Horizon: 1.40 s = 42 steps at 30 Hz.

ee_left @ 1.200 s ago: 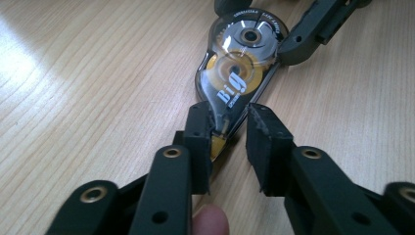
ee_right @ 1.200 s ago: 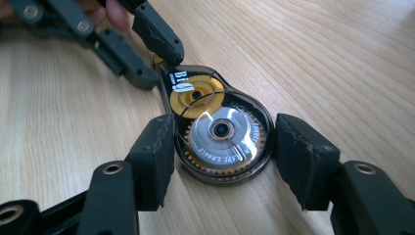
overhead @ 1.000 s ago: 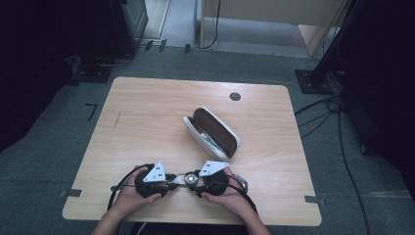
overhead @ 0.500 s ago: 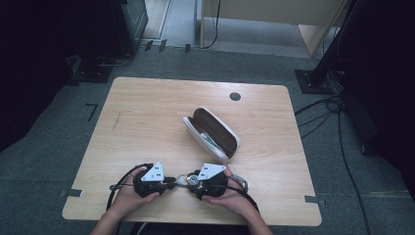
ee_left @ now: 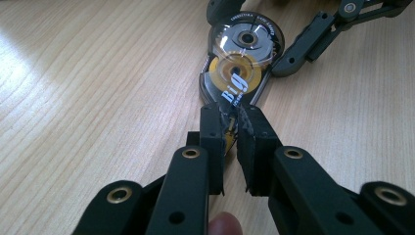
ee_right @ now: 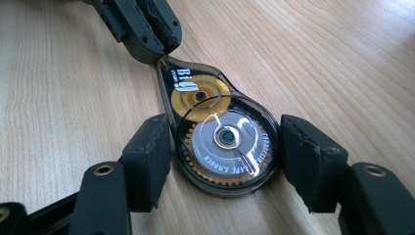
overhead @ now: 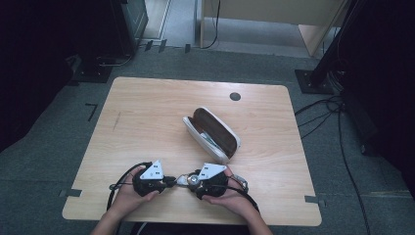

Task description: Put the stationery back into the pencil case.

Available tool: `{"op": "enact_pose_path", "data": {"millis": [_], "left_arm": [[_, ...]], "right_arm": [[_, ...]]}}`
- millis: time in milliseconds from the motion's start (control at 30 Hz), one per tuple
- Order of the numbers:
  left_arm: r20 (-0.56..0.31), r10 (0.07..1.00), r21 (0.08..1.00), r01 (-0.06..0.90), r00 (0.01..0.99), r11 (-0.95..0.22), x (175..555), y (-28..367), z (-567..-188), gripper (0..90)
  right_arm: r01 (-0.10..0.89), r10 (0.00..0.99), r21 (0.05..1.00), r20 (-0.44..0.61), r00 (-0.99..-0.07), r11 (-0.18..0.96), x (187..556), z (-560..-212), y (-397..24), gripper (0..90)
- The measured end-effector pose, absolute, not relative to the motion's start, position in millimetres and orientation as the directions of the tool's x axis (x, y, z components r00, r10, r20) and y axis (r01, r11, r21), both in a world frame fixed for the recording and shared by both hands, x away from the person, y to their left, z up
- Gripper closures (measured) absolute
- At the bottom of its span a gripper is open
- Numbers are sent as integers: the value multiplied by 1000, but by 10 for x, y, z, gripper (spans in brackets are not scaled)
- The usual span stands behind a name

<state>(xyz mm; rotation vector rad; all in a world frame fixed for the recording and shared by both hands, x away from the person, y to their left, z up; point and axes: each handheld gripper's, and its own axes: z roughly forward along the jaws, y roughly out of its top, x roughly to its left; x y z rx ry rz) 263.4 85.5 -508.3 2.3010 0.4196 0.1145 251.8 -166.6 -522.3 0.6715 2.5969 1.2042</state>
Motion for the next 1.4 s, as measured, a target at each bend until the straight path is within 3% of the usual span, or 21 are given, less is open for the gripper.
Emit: {"op": "enact_pose_path", "data": {"millis": [533,1400], "left_arm": [[7,350,695,247,937,-675,2621,857,-5098,810],[-24,356,721,263,934,-641,2621,849,-5052,825]], "right_arm": [[334,494,762,21,-869,555,2521,-5221,-1684,398],[334,501,760,13,-865,557,2523,-5222,-1680,369]]}}
